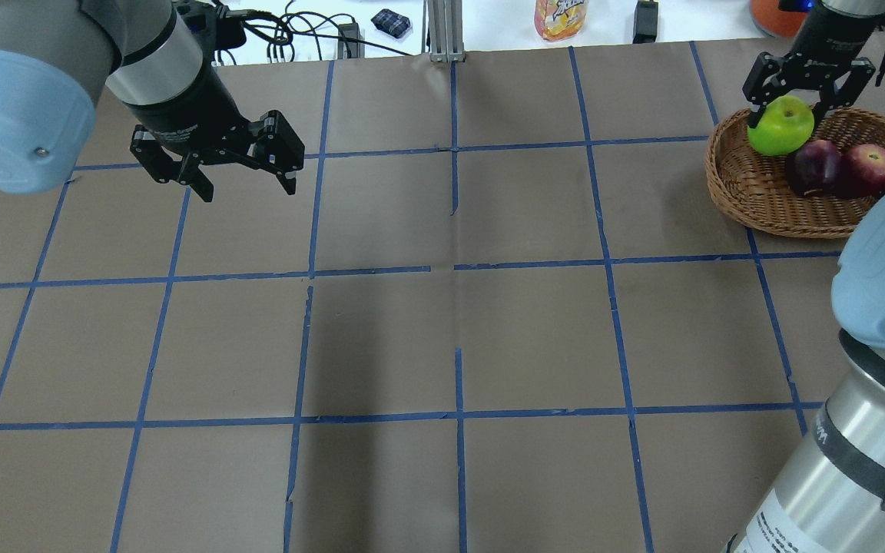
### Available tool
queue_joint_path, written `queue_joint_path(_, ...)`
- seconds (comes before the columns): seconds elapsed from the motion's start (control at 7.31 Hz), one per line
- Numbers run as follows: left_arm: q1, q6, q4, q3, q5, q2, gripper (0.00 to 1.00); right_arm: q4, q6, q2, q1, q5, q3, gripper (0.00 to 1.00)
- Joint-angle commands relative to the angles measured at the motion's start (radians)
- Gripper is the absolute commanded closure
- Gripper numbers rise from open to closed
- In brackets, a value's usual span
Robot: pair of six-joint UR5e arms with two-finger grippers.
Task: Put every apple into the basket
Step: 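Carry the green apple into the basket and open the right gripper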
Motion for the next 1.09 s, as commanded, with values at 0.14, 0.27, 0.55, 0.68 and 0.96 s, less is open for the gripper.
queue_joint_path(0.14,0.0,-0.006,-0.052,-0.022,0.067,0.023,0.0,-0.073,-0.003,0.011,-0.001,0.002,0.035,0.73)
queue_joint_path(0.27,0.0,-0.006,-0.047,-0.024,0.075,0.023,0.0,-0.092,0.002,0.016,0.001,0.002,0.037,0.35)
queue_joint_path(0.55,0.009,-0.005,-0.044,0.002,0.06,0.025,0.0,-0.116,0.005,0.025,0.004,0.004,0.029,0.0)
queue_joint_path(0.68,0.013,-0.005,-0.036,0.005,0.051,0.025,0.0,-0.115,0.009,0.012,0.011,0.004,0.026,0.0)
queue_joint_path(0.96,0.027,0.002,-0.038,0.005,0.047,0.023,0.0,-0.106,0.008,-0.048,0.04,0.008,0.023,0.0)
